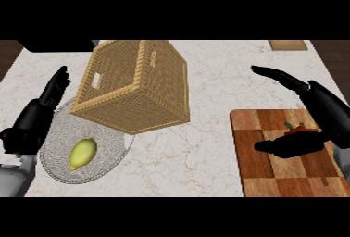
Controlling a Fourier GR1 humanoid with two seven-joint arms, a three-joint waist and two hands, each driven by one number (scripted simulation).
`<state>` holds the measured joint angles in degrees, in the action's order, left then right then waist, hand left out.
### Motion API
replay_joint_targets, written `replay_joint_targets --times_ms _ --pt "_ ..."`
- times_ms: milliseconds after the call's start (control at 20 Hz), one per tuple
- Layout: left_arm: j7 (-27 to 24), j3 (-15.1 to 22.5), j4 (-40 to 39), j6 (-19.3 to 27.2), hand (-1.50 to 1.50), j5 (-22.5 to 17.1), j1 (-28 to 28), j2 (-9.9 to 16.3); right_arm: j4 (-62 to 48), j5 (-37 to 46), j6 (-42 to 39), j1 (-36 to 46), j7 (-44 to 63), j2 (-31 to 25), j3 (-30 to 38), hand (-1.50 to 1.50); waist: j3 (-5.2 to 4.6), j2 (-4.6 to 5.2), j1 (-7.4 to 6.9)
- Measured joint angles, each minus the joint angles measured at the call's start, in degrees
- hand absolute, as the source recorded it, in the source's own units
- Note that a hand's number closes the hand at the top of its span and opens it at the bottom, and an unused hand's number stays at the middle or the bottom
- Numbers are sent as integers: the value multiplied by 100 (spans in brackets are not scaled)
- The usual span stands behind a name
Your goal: Pick the bell pepper from the cutting board and place it in the basket
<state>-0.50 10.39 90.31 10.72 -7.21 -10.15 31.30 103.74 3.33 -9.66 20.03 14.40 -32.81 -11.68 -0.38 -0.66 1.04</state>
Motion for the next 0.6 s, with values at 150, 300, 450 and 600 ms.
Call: replay_joint_targets --times_ms 150,300,450,600 --pt "11 -7 -35 -55 0 -3 -66 17 34 191 -834 410 455 -851 -117 -150 -5 22 -58" --pt "21 -21 -86 -93 0 -6 -166 4 -1 44 -1837 799 770 -1534 -263 -150 -3 46 -110" --pt "-24 -22 -143 -129 0 14 -211 -31 -124 -330 -2813 1147 1024 -2025 -338 -150 5 59 -138" --pt "-51 2 -234 -117 0 87 -246 -144 -279 -638 -3559 1394 1214 -2266 -366 -150 16 66 -137"
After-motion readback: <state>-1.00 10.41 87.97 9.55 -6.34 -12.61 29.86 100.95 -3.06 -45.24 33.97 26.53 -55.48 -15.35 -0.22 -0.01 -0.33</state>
